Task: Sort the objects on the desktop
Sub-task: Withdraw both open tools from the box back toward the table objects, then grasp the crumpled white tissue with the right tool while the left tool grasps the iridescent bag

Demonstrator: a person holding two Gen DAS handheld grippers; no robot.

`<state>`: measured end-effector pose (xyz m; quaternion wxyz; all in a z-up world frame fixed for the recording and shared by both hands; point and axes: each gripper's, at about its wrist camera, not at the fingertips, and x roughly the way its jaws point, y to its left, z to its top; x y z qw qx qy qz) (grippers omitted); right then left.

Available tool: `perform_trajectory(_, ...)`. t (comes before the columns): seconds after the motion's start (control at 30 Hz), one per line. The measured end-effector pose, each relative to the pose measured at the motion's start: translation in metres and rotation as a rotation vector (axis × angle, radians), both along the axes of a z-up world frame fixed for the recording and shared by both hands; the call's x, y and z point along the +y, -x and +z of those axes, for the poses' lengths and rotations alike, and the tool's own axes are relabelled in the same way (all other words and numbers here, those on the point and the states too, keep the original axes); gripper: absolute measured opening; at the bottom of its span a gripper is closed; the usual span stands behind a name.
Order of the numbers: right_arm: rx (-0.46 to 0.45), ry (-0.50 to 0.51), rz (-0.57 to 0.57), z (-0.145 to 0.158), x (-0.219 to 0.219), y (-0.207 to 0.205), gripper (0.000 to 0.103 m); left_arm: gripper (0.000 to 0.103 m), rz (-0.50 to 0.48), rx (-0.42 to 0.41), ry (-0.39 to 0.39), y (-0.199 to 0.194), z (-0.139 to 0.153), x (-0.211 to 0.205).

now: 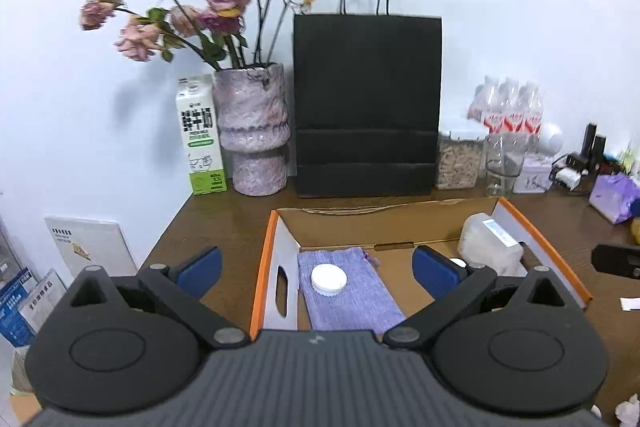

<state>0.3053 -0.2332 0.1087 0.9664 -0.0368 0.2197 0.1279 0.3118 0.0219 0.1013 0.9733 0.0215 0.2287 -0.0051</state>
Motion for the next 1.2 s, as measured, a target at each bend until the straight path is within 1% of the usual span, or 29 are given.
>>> perform_trajectory(0.07, 0.001, -0.018, -0.008, -0.005, -0.009, 0.017, 0.103, 0.103, 0.005, -0.011, 0.003, 0.014, -0.005, 0.002)
perform_trajectory(0.3, 0.005, -0.033, -0.054, -0.023, -0.031, 0.061, 0.103, 0.103, 0.019, -0.05, 0.012, 0.06, -0.026, 0.009)
perform_trajectory(0.53, 0.009, -0.04, -0.076, -0.046, -0.041, 0.096, 0.103, 0.103, 0.048, -0.049, 0.046, 0.093, -0.044, 0.016)
perform_trajectory(0.7, 0.053, -0.026, -0.082, -0.068, -0.042, 0.114, 0.103, 0.103, 0.082, -0.039, 0.067, 0.115, -0.059, 0.018)
perform_trajectory(0.83, 0.097, -0.01, -0.094, -0.087, -0.042, 0.125, 0.103, 0.103, 0.1, -0.01, 0.072, 0.131, -0.073, 0.019)
perform_trajectory(0.97, 0.15, -0.022, -0.114, -0.102, -0.047, 0.131, 0.103, 0.103, 0.103, 0.047, 0.085, 0.142, -0.088, 0.017)
perform_trajectory(1.1, 0.174, -0.026, -0.121, -0.113, -0.046, 0.136, 0.103, 0.103, 0.099, 0.094, 0.082, 0.148, -0.1, 0.013)
perform_trajectory(1.2, 0.18, -0.025, -0.118, -0.117, -0.045, 0.139, 0.103, 0.103, 0.105, 0.094, 0.077, 0.152, -0.103, 0.012)
